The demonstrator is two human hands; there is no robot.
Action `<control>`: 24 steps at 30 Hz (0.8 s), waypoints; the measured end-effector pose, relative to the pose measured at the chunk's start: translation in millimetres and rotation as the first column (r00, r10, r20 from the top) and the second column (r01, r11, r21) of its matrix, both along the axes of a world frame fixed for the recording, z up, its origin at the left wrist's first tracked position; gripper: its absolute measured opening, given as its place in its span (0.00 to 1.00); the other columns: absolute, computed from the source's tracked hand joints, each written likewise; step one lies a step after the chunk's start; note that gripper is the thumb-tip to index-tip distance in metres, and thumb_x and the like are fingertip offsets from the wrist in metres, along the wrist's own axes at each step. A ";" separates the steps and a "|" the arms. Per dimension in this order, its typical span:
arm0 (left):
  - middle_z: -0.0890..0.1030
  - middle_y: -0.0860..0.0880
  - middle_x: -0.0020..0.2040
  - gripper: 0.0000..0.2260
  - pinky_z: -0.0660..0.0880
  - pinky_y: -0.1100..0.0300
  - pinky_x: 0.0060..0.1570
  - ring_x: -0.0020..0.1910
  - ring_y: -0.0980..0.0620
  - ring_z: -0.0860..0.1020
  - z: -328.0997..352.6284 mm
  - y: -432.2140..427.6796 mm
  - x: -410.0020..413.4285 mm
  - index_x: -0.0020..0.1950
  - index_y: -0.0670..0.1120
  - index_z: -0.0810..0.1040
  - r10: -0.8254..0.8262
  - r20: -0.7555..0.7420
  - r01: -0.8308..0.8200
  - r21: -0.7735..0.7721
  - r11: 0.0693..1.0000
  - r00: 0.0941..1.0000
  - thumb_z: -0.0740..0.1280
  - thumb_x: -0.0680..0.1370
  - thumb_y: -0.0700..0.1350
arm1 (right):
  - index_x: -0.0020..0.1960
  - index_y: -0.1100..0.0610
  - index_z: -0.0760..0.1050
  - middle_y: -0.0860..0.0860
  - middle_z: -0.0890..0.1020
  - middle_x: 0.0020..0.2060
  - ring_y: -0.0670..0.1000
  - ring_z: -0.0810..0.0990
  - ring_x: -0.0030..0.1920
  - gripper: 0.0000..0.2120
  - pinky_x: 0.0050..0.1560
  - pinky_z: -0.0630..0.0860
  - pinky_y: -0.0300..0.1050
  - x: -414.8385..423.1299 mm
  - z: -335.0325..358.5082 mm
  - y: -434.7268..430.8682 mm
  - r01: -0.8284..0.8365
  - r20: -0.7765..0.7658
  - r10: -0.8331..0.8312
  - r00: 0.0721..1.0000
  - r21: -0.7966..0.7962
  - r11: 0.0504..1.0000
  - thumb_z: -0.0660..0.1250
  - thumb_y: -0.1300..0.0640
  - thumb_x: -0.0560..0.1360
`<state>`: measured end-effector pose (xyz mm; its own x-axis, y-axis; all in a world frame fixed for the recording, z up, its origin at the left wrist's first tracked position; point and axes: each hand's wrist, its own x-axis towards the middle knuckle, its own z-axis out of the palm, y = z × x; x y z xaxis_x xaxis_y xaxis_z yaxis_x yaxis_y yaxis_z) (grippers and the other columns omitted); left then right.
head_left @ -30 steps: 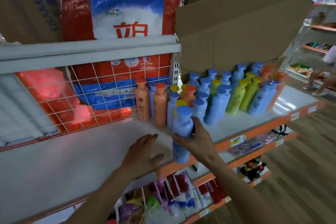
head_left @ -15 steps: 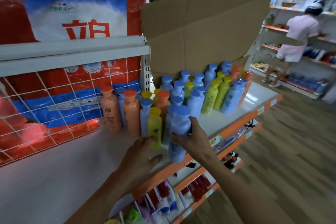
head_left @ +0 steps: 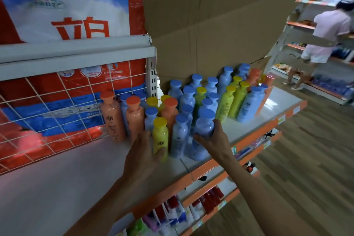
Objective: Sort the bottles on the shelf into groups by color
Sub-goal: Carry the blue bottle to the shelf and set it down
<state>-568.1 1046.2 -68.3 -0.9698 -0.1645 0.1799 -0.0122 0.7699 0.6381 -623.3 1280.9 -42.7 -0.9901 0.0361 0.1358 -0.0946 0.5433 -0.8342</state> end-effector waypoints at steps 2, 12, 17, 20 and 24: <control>0.75 0.48 0.59 0.25 0.75 0.50 0.48 0.57 0.45 0.76 1.6 0.9 -3.9 0.63 0.49 0.67 0.014 -0.030 -0.013 0.025 1.000 0.999 0.71 0.73 0.58 | 0.65 0.55 0.63 0.56 0.80 0.54 0.61 0.79 0.51 0.31 0.42 0.72 0.50 -6.3 0.0 4.9 -0.017 0.007 0.017 1.000 0.011 1.000 0.76 0.51 0.69; 0.78 0.53 0.56 0.28 0.78 0.48 0.49 0.53 0.48 0.79 8.7 15.5 -9.9 0.63 0.55 0.68 0.050 -0.049 -0.043 0.126 0.991 0.998 0.65 0.68 0.65 | 0.69 0.52 0.62 0.51 0.78 0.54 0.58 0.78 0.52 0.35 0.45 0.74 0.51 -3.9 -11.2 21.6 -0.125 0.039 0.125 0.991 -0.004 0.992 0.77 0.51 0.68; 0.78 0.52 0.60 0.32 0.77 0.46 0.53 0.56 0.46 0.79 8.6 22.1 -13.1 0.68 0.57 0.65 0.082 -0.030 -0.076 0.178 0.981 0.996 0.65 0.66 0.67 | 0.75 0.51 0.58 0.50 0.75 0.63 0.52 0.75 0.61 0.41 0.54 0.74 0.47 -1.4 -9.1 40.3 -0.192 0.048 0.190 0.981 0.040 0.981 0.76 0.48 0.69; 0.78 0.52 0.60 0.31 0.77 0.46 0.54 0.56 0.46 0.79 8.5 25.5 -14.7 0.67 0.56 0.66 0.112 -0.015 -0.108 0.186 0.977 0.994 0.65 0.67 0.66 | 0.76 0.51 0.56 0.48 0.73 0.65 0.51 0.75 0.61 0.43 0.56 0.75 0.49 1.0 -6.7 47.0 -0.195 0.071 0.190 0.979 0.069 0.978 0.75 0.44 0.69; 0.77 0.51 0.62 0.28 0.76 0.46 0.56 0.59 0.46 0.78 5.2 25.6 -13.9 0.68 0.55 0.65 0.117 -0.016 -0.112 0.188 0.976 0.993 0.71 0.72 0.58 | 0.76 0.50 0.55 0.48 0.73 0.65 0.51 0.75 0.61 0.43 0.56 0.75 0.51 3.0 -6.5 48.9 -0.213 0.108 0.203 0.973 0.084 0.973 0.75 0.43 0.69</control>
<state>-582.0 1071.8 -63.1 -0.9378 -0.3073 0.1613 -0.0743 0.6317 0.7716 -620.3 1329.7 -49.2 -0.9831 -0.1803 0.0306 -0.1341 0.5972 -0.7908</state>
